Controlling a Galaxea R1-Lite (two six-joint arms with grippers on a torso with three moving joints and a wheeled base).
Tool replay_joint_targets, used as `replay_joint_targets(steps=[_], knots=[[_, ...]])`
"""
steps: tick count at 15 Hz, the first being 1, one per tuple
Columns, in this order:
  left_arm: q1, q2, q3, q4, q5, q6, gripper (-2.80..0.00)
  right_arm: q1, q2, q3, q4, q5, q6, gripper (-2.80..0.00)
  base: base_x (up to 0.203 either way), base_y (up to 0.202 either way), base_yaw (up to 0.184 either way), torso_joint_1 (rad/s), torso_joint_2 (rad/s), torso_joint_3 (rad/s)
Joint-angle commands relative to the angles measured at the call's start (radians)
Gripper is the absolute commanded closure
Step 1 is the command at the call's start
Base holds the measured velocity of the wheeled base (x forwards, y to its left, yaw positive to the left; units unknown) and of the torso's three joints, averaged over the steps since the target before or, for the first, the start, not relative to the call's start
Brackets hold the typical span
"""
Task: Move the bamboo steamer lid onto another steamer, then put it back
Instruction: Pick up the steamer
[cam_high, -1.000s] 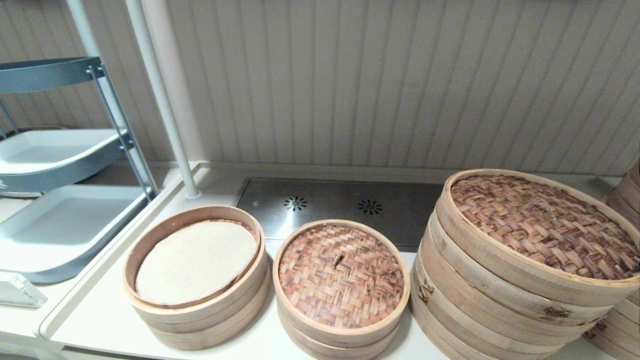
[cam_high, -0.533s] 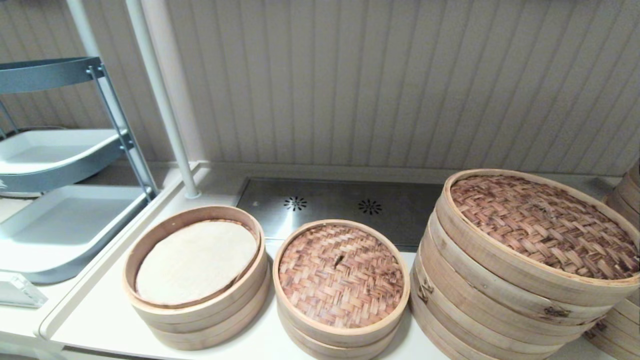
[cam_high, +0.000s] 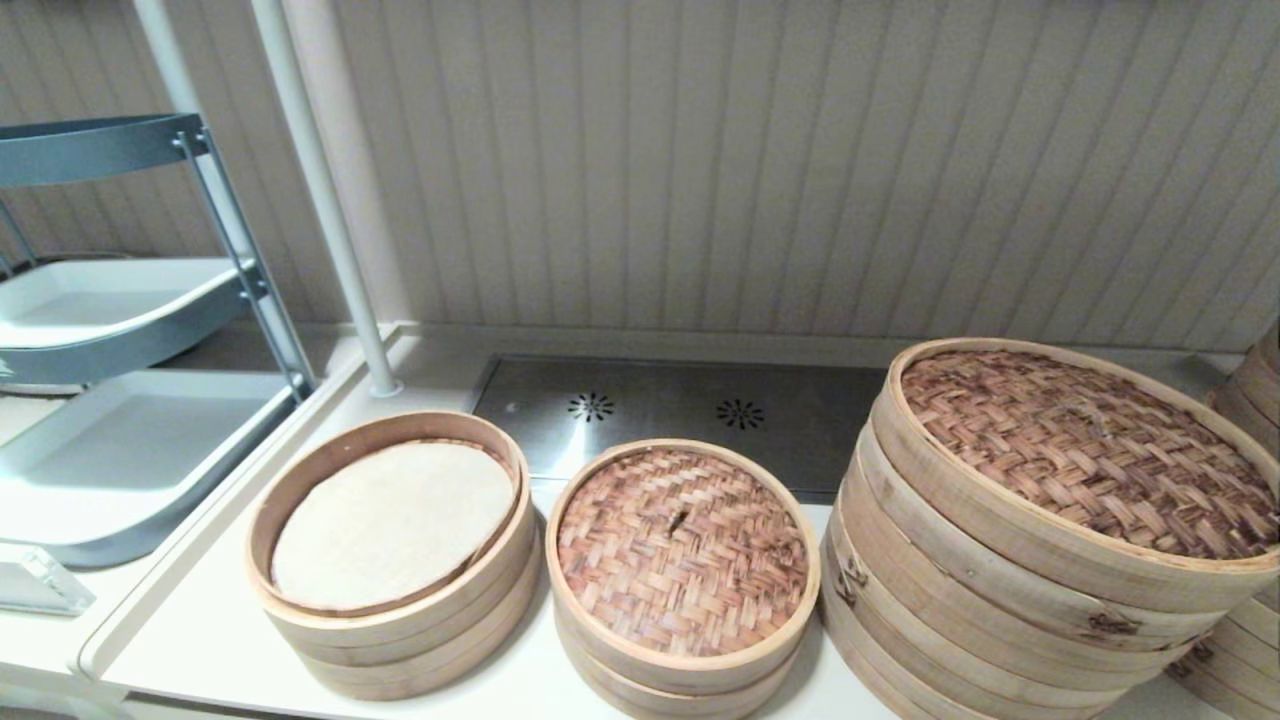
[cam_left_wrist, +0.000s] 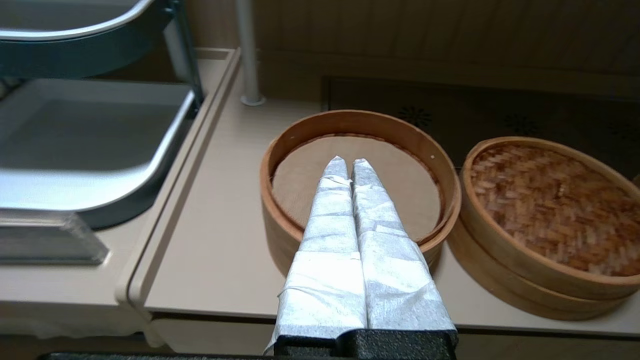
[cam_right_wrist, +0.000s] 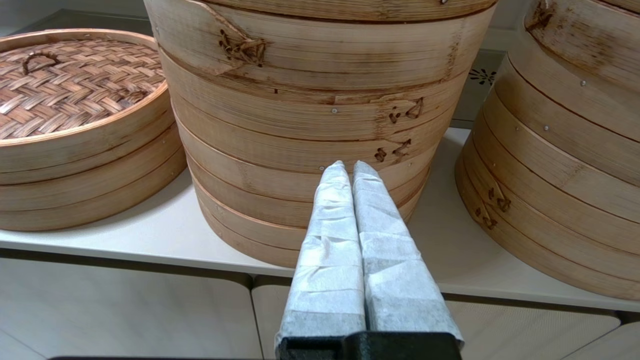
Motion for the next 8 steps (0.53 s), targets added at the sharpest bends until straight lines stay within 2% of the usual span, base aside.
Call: replay_joint_targets(steps=[1,4,6,8], knots=[[-0.004,0.283,-0.151,0.018,-0.063,-0.028,0.0,0.0,0.001,0.002,0.0,0.0,-0.001,0.0,0.0,0.0,0.0,0.0,0.0,0.0],[-0.019,0.524,-0.391,0.115,-0.182,-0.1,0.0,0.0,0.0,0.0,0.0,0.0,-0.001,0.0,0.0,0.0,0.0,0.0,0.0,0.0],[-0.093,0.67,-0.528,0.187,-0.213,-0.134,0.0,0.0,0.001,0.002,0.0,0.0,-0.001,0.0,0.0,0.0,0.0,0.0,0.0,0.0],[-0.2,0.794,-0.618,0.225,-0.205,-0.159,0.0,0.0,0.001,0.002,0.0,0.0,-0.001,0.0,0.0,0.0,0.0,0.0,0.0,0.0]])
